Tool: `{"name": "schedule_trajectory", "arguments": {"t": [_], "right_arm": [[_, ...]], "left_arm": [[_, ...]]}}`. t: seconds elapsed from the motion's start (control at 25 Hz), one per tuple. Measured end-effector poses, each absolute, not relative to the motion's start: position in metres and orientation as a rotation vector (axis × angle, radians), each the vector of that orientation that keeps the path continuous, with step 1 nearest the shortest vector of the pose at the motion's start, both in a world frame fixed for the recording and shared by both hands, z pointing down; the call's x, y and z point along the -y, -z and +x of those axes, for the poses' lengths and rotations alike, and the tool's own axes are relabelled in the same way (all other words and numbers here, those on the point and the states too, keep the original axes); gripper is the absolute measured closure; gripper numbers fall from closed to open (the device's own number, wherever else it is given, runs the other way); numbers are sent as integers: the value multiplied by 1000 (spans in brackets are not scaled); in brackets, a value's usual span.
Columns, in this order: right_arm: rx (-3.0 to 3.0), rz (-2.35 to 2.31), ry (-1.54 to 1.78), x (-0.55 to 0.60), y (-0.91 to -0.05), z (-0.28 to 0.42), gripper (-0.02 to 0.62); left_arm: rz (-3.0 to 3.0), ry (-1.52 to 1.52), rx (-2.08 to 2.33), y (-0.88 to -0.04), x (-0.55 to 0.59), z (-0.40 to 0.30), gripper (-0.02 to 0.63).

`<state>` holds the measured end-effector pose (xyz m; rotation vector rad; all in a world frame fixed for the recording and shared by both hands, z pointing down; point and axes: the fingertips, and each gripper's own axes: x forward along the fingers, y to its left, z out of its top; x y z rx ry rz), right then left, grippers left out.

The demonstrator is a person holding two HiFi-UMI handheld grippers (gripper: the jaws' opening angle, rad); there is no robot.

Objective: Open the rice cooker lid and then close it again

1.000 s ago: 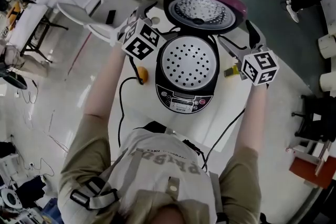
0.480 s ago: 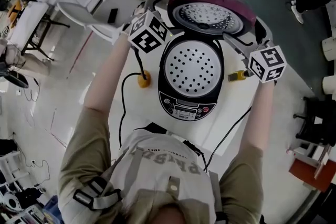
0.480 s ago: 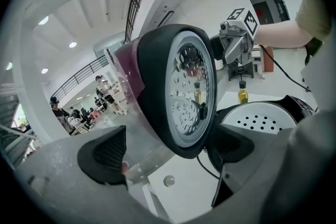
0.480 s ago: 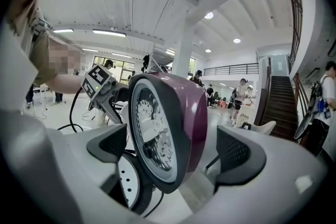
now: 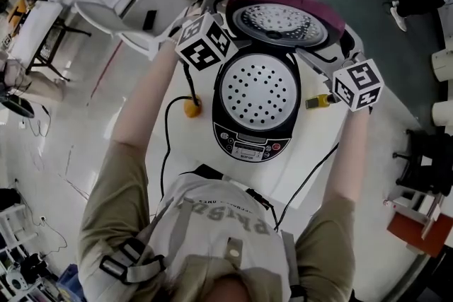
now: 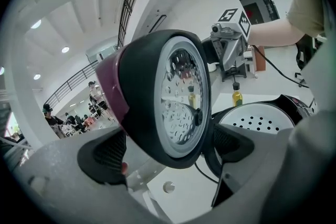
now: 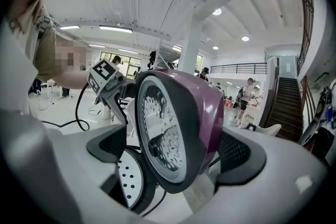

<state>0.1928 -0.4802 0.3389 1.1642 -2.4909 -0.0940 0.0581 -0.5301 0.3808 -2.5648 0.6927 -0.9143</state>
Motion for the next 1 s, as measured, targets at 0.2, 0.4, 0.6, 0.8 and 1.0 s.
{"name": "schedule_trajectory", "arguments": {"t": [0.2, 0.4, 0.6, 0.8, 1.0], "right_arm": [[2482, 1152, 101, 476, -341, 193, 87], [2465, 1125, 120, 464, -342, 191, 87], [2446, 1095, 142, 452, -345, 189, 87], [2436, 1068, 154, 434, -349, 186, 87], [2424, 1033, 160, 416, -354, 182, 87]], "left_arm": [[-2556, 914, -687, -381, 523, 60, 72], [-2543, 935, -692, -380, 513, 56, 72], [-2531, 951, -707, -381, 502, 52, 71], [-2525, 981, -711, -384, 486, 48, 71], [-2513, 1015, -727, -389, 469, 43, 71]]}}
